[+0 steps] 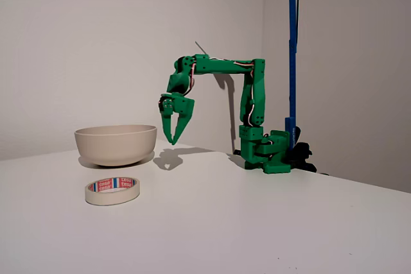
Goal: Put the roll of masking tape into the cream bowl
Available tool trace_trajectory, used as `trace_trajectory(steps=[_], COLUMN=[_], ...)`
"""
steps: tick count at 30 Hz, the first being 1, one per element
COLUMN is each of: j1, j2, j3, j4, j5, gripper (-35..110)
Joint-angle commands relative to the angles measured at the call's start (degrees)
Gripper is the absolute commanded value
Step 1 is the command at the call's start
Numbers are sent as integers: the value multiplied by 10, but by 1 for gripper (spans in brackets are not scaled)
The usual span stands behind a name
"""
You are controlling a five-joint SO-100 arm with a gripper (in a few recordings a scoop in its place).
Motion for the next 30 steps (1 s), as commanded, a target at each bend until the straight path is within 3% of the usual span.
trace_trajectory(steps=[1, 11, 16, 21, 26, 30], j1=[9, -11, 17, 9, -19, -41], j2=[-62, -163, -175, -276, -337, -344], j3=[-142, -297, -334, -480, -510, -510], j4=[46, 46, -18, 66, 103, 103], j5=[-4, -8, -30, -30, -29, -14], gripper=[-8, -8, -8, -8, -8, 13])
